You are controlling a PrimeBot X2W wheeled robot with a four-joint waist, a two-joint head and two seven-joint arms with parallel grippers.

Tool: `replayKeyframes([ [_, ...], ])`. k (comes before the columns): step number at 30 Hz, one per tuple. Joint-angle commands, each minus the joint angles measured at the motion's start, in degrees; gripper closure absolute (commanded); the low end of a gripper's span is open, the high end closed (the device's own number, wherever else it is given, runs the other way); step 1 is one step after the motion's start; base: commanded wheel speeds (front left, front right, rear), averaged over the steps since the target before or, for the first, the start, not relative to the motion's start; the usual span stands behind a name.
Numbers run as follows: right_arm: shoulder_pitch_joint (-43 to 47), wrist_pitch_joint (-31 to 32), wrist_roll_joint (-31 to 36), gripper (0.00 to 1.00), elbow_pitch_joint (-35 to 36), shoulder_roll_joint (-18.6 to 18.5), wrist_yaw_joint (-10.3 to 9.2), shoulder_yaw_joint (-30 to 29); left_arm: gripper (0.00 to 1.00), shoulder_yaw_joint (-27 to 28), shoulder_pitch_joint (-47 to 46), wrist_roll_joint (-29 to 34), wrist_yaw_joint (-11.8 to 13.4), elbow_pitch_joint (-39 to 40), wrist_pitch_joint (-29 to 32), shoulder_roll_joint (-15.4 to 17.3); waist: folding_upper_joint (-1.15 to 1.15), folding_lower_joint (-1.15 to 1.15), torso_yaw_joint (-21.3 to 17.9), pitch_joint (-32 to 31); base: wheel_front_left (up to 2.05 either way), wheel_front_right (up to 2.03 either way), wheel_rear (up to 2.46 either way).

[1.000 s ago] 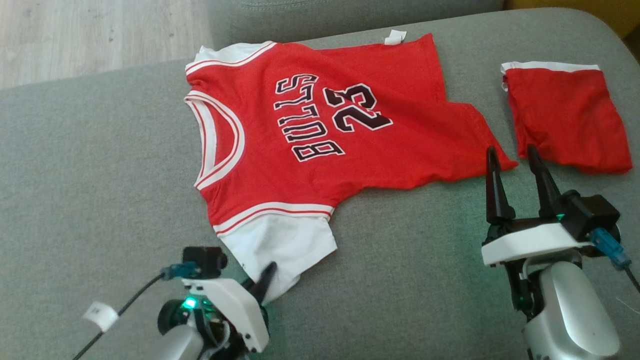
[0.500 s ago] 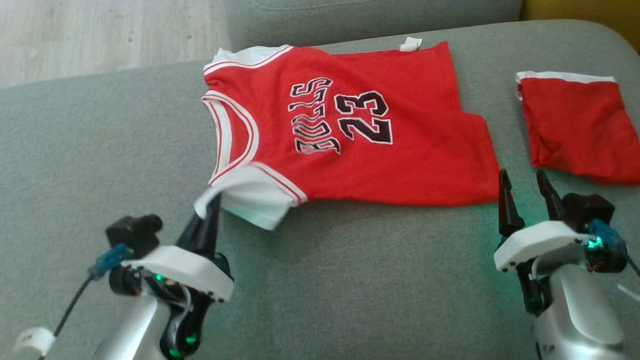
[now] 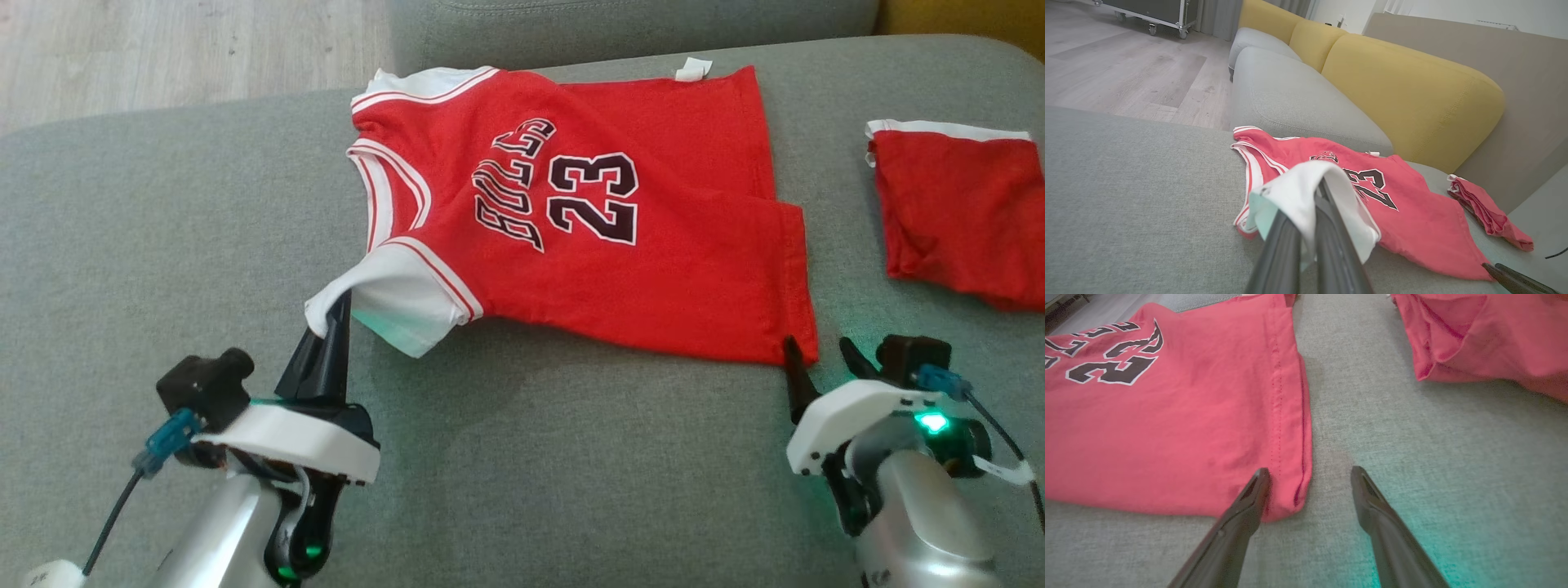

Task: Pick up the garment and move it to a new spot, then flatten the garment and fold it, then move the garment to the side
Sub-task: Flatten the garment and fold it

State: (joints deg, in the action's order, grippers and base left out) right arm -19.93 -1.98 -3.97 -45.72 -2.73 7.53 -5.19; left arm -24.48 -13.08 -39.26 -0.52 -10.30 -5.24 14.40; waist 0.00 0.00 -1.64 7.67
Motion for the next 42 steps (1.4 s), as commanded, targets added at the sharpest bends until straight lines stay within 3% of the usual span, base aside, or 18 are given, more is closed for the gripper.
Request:
replayKeyframes([
  [1,-2.39,0.01,-0.62,0.0,0.94,-0.15,-0.04,2.02,1.0,1.88,-3.27,0.53,-0.08,1.56,-0.94,0.93,0.0,0.0,-0.07,0.01,0.0,0.0,0.0],
  [6,-2.61,0.99,-2.97,0.0,-0.26,-0.15,-0.04,6.14,1.0,1.75,-3.71,0.87,0.1,0.84,-1.33,1.05,0.0,0.0,-0.32,0.13,0.0,0.0,0.0],
  [7,-2.59,1.29,-3.81,0.25,-0.32,-0.15,-0.04,7.35,1.0,1.69,-3.83,1.1,0.27,0.63,-1.36,1.14,0.0,0.0,-0.36,0.13,0.0,0.0,0.0],
  [8,-2.56,1.5,-4.64,0.75,-0.29,-0.15,-0.04,8.42,1.0,1.68,-3.91,1.25,0.47,0.39,-1.36,1.2,0.0,0.0,-0.41,0.14,0.0,0.0,0.0],
  [9,-2.56,1.39,-5.29,1.0,-0.06,-0.15,-0.04,9.4,1.0,1.68,-3.95,1.37,0.69,0.13,-1.31,1.28,0.0,0.0,-0.47,0.13,0.0,0.0,0.0],
  [19,-5.51,-7.09,-13.53,1.0,9.35,-0.15,-0.04,14.72,1.0,4.48,-5.13,1.25,2.19,1.43,-3.19,3.04,0.0,0.0,-1.66,-2.01,0.0,0.0,0.0],
  [26,-10.18,-10.35,-13.76,1.0,18.41,-0.35,-0.04,16.72,1.0,8.96,-8.17,1.01,3.53,6.44,-4.86,5.92,0.0,0.0,-2.64,-5.02,0.0,0.0,0.0],
  [35,-14.46,-11.37,-13.57,1.0,31.61,-5.06,-0.04,19.35,1.0,16.47,-10.61,-0.51,6.44,16.24,-6.72,8.65,0.0,0.0,-4.18,-7.69,0.0,0.0,0.0],
  [42,-12.19,-5.91,-13.12,1.0,41.88,-7.23,-0.04,17.7,1.0,20.26,-9.67,-3.48,9.37,27.2,-3.46,10.0,0.0,0.0,-4.7,-7.66,0.0,0.0,0.0],
])
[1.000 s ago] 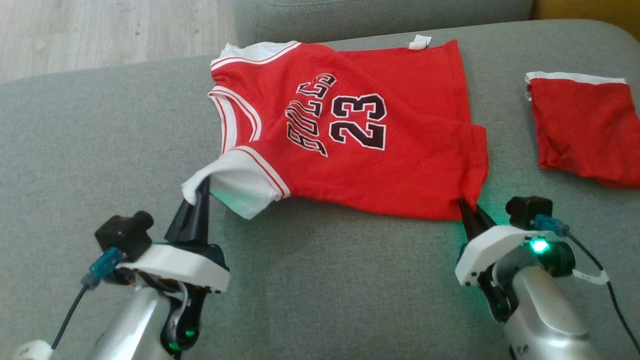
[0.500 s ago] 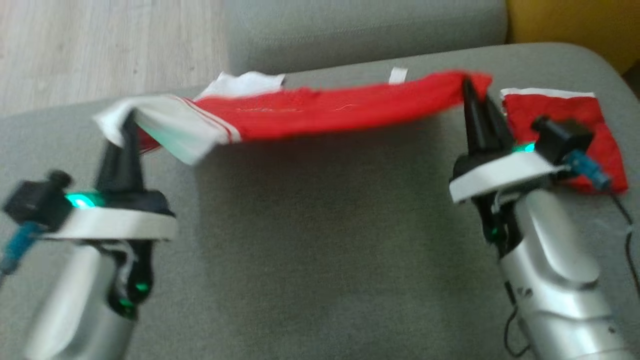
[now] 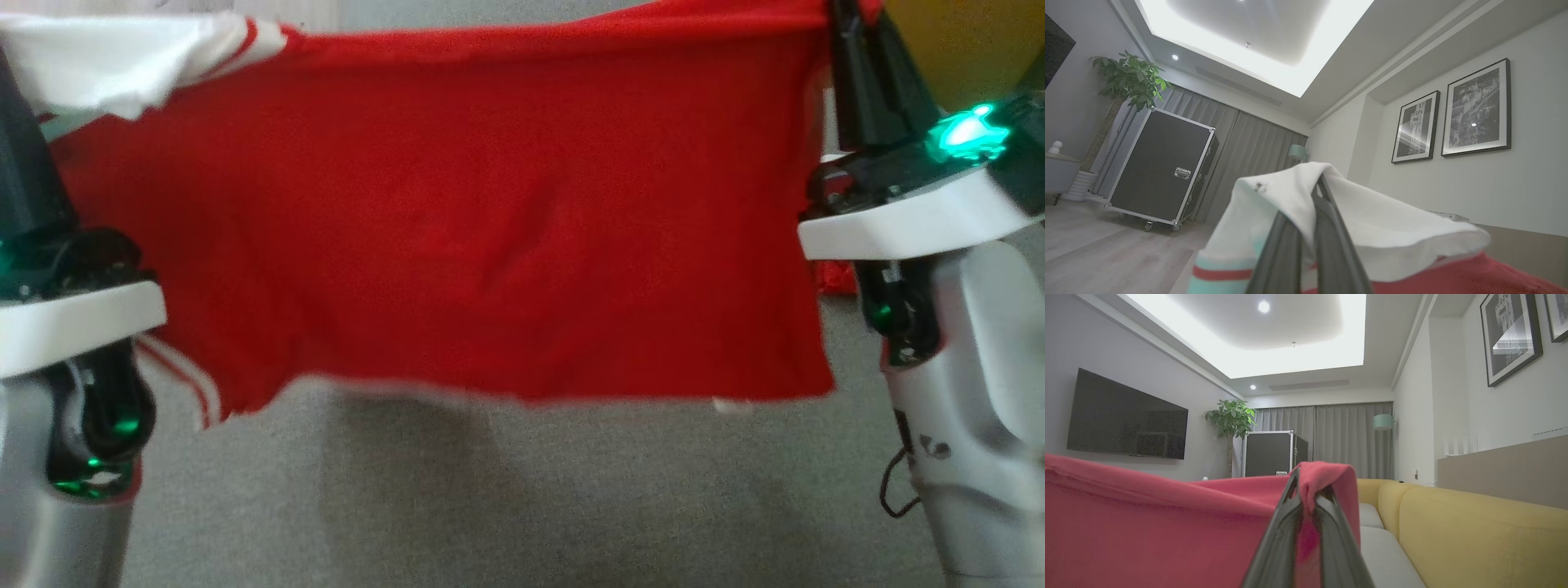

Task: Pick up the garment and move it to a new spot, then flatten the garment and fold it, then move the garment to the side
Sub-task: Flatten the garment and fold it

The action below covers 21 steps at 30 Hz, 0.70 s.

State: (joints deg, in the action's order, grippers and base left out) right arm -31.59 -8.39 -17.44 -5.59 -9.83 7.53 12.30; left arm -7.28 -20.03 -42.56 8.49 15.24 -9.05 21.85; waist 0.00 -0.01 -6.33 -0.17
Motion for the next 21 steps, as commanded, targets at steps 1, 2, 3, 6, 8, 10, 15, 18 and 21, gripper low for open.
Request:
replayKeyframes([
  [1,-0.41,1.66,0.64,1.0,2.68,-0.13,-0.04,-0.41,1.0,3.23,-3.17,-0.49,0.66,2.36,1.32,2.93,0.0,0.01,0.03,0.52,0.0,0.0,0.0],
  [2,-0.47,2.9,0.94,1.0,3.24,-0.14,-0.04,-0.94,1.0,3.16,-3.89,-0.46,0.82,2.57,2.37,3.53,0.0,0.01,0.14,0.92,0.0,0.0,0.0],
  [3,-0.71,4.3,1.33,1.0,3.35,-0.22,-0.04,-1.3,1.0,2.9,-4.86,-0.14,0.95,2.3,3.47,4.25,0.0,0.01,0.28,1.42,0.0,0.0,0.0],
  [6,-3.58,8.23,0.61,1.0,2.17,-0.24,-0.04,-1.41,1.0,1.41,-10.3,-1.25,0.36,-0.48,7.54,5.08,0.0,0.01,0.92,4.75,0.0,0.0,0.0],
  [8,-7.52,9.93,-0.05,1.0,-0.68,-0.91,-0.04,-1.21,1.0,0.29,-15.73,-1.69,-0.62,-4.59,10.02,5.73,0.0,0.01,1.36,7.72,0.0,0.0,0.0],
  [10,-12.7,10.61,-0.45,1.0,-5.29,-1.81,-0.04,-0.38,1.0,-1.39,-22.11,-1.08,-2.23,-10.19,11.65,6.28,0.0,0.01,1.9,10.63,0.0,0.0,0.0],
  [15,-28.77,7.68,-2.21,1.0,-19.55,-2.42,-0.04,1.3,1.0,-4.58,-40.11,2.54,-6.53,-26.07,11.9,7.0,0.0,0.01,2.65,17.18,0.0,0.0,0.0],
  [18,-38.03,1.72,-1.18,1.0,-28.05,-2.61,-0.04,0.6,1.0,-5.75,-49.93,5.05,-8.51,-34.67,9.07,6.39,0.0,0.01,3.32,19.47,0.0,0.0,0.0],
  [21,-44.44,-3.23,0.86,1.0,-35.76,-2.48,-0.04,-0.65,1.0,-6.54,-56.34,6.6,-9.65,-41.48,6.02,5.21,0.0,0.01,4.05,20.98,0.0,0.0,0.0],
])
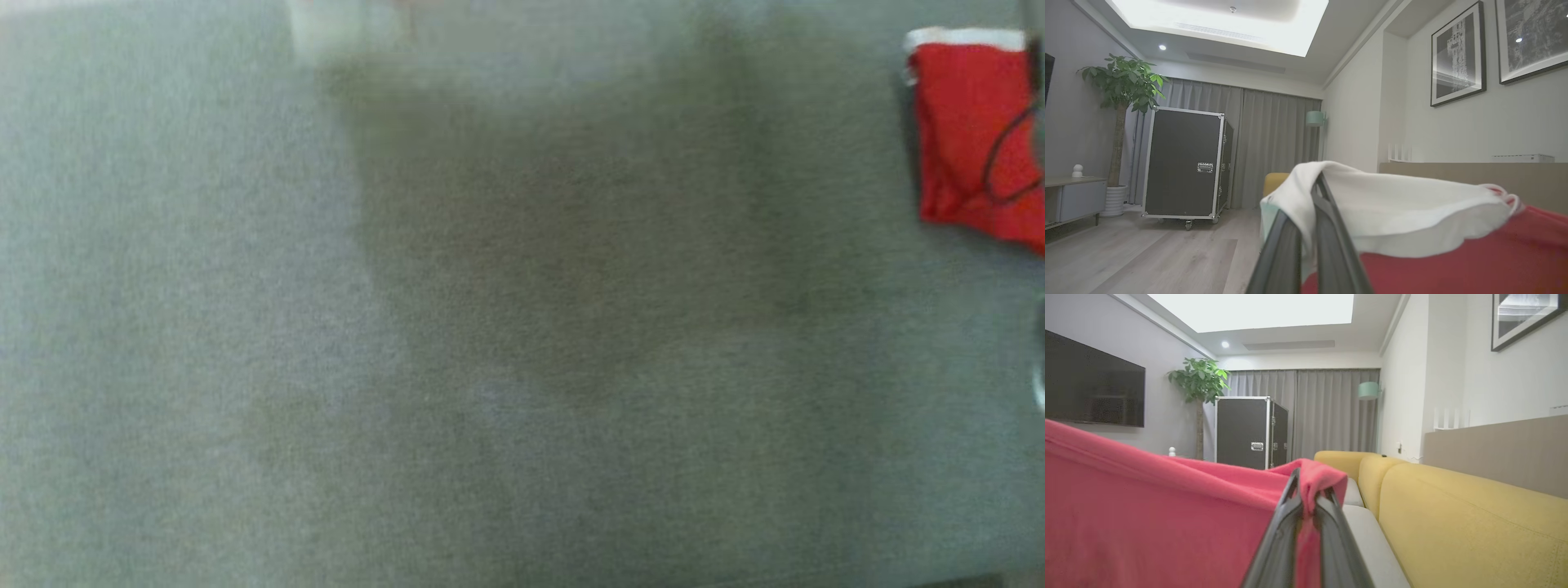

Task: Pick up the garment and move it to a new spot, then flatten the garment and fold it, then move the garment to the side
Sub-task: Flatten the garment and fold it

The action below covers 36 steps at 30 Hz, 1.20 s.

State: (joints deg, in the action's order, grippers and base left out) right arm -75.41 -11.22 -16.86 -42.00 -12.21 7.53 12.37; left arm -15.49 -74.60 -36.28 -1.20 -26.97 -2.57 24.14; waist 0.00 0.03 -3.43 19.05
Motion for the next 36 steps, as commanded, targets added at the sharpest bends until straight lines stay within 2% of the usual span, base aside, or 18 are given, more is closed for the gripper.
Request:
replayKeyframes([
  [1,-1.87,-1.19,0.6,1.0,-1.66,0.24,-0.04,-0.97,1.0,1.36,-3.05,0.65,-0.41,-1.32,-1.36,2.52,0.0,-0.03,1.36,2.11,0.0,0.0,0.0],
  [7,0.06,-2.93,0.2,1.0,-12.01,1.23,-0.04,4.52,1.0,-1.65,-2.04,1.1,-3.77,-11.11,-5.44,0.06,0.0,-0.03,2.35,2.53,0.0,0.0,0.0],
  [13,7.94,0.27,-4.04,1.0,-18.65,1.02,-0.04,13.91,1.0,-5.85,8.59,0.55,-5.49,-16.81,-6.6,-1.44,0.0,-0.03,3.24,0.85,0.0,0.0,0.0],
  [16,12.18,3.44,-7.16,1.0,-19.1,0.34,-0.04,19.5,1.0,-8.01,15.6,-0.65,-5.97,-17.7,-5.22,-1.02,0.0,-0.03,3.35,-0.67,0.0,0.0,0.0],
  [20,17.98,8.29,-12.56,1.0,-16.45,-2.36,-0.04,27.72,1.0,-14.02,25.95,-4.15,-6.24,-14.62,2.0,0.82,0.0,-0.03,3.65,-3.19,0.0,0.0,0.0],
  [21,17.98,8.29,-12.56,1.0,-16.45,-2.36,-0.04,27.72,1.0,-14.02,25.95,-4.15,-6.24,-14.62,2.0,0.82,0.0,-0.03,3.65,-3.19,0.0,0.0,0.0],
  [27,22.8,12.39,-21.18,1.0,-9.79,-8.54,-0.04,36.76,1.0,-18.9,37.48,-12.15,-6.27,-2.75,8.5,8.42,0.0,-0.03,3.58,-6.44,0.0,0.0,0.0],
  [36,26.55,16.17,-31.46,1.0,-2.33,-15.11,-0.04,46.31,1.0,-19.38,49.16,-21.86,-5.89,11.96,17.3,18.1,0.0,-0.03,2.69,-11.96,0.0,0.0,0.0],
])
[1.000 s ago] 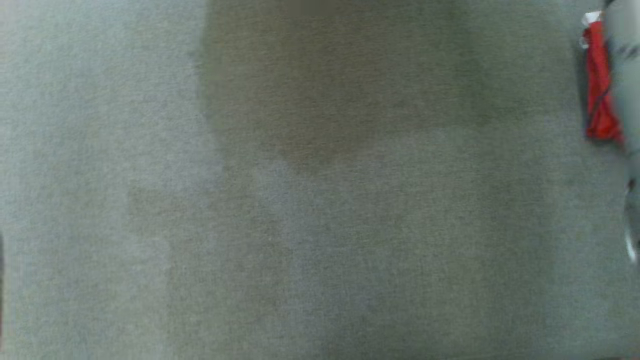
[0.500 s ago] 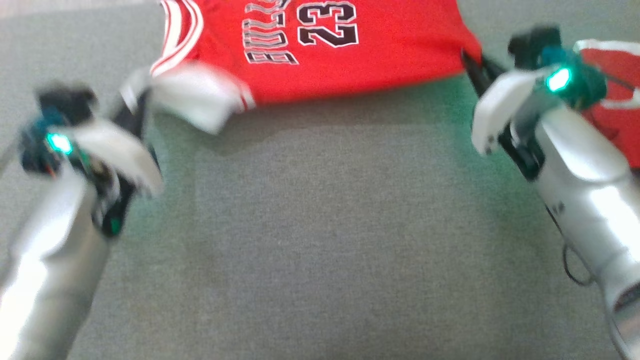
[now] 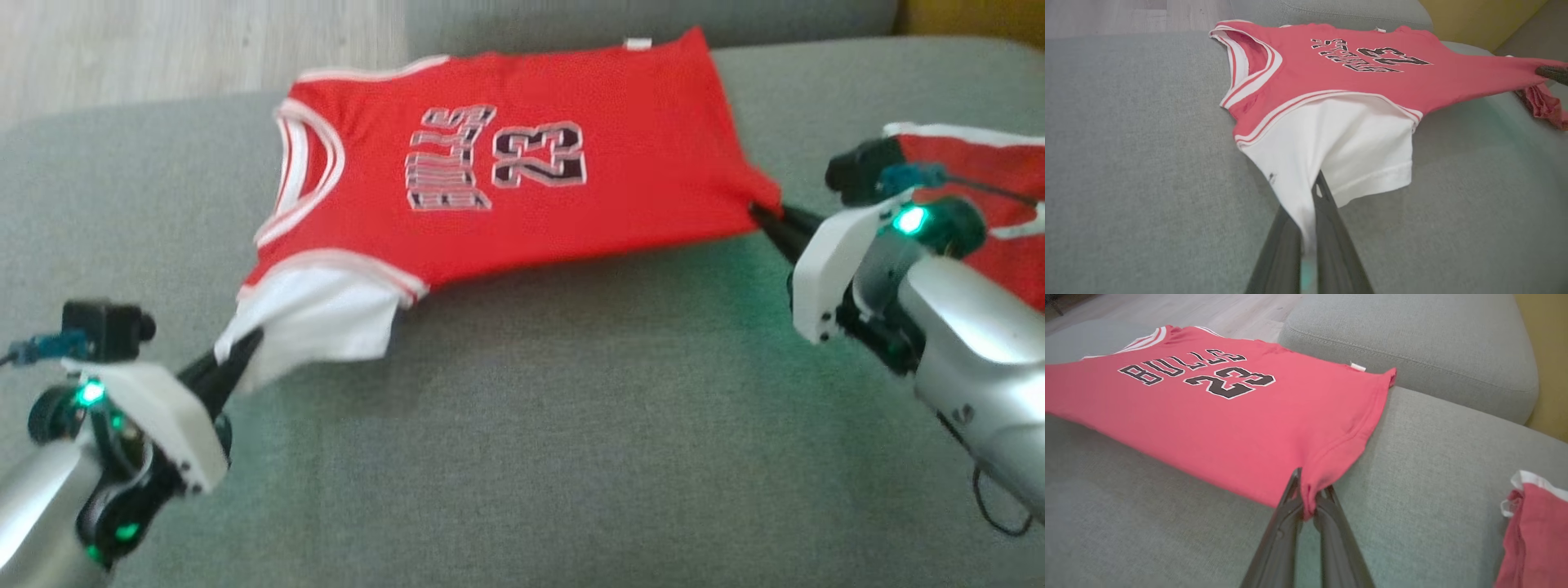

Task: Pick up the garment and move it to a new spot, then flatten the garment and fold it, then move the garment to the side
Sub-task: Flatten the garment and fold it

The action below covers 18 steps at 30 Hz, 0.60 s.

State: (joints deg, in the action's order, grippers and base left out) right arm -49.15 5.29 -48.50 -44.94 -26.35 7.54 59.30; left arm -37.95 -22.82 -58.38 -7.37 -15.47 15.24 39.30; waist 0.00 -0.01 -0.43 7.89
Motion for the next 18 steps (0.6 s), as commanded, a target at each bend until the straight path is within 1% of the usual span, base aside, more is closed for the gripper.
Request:
replayKeyframes([
  [1,0.72,0.19,-0.96,1.0,1.33,-1.43,-0.05,0.17,1.0,3.27,-1.4,-0.74,0.56,1.72,0.28,3.74,0.0,0.01,-0.49,-1.48,0.0,0.0,0.0],
  [7,3.72,3.66,-7.07,1.0,5.74,-4.04,-0.05,4.56,1.0,4.23,6.49,-5.66,2.74,9.32,3.41,8.63,0.0,0.01,-2.06,-5.36,0.0,0.0,0.0],
  [10,5.66,5.42,-10.15,1.0,8.37,-5.55,-0.05,6.17,1.0,4.4,10.1,-7.73,3.89,13.14,4.49,10.5,0.0,0.01,-2.62,-6.76,0.0,0.0,0.0],
  [13,6.63,5.26,-12.09,1.0,10.17,-6.79,-0.05,6.64,1.0,5.21,12.32,-9.28,5.47,16.29,4.35,11.45,0.0,0.01,-3.0,-7.05,0.0,0.0,0.0],
  [18,6.85,4.12,-13.29,1.0,10.8,-7.11,-0.05,6.82,1.0,5.87,13.67,-9.72,7.37,19.05,4.12,12.33,0.0,0.01,-3.4,-6.5,0.0,0.0,0.0],
])
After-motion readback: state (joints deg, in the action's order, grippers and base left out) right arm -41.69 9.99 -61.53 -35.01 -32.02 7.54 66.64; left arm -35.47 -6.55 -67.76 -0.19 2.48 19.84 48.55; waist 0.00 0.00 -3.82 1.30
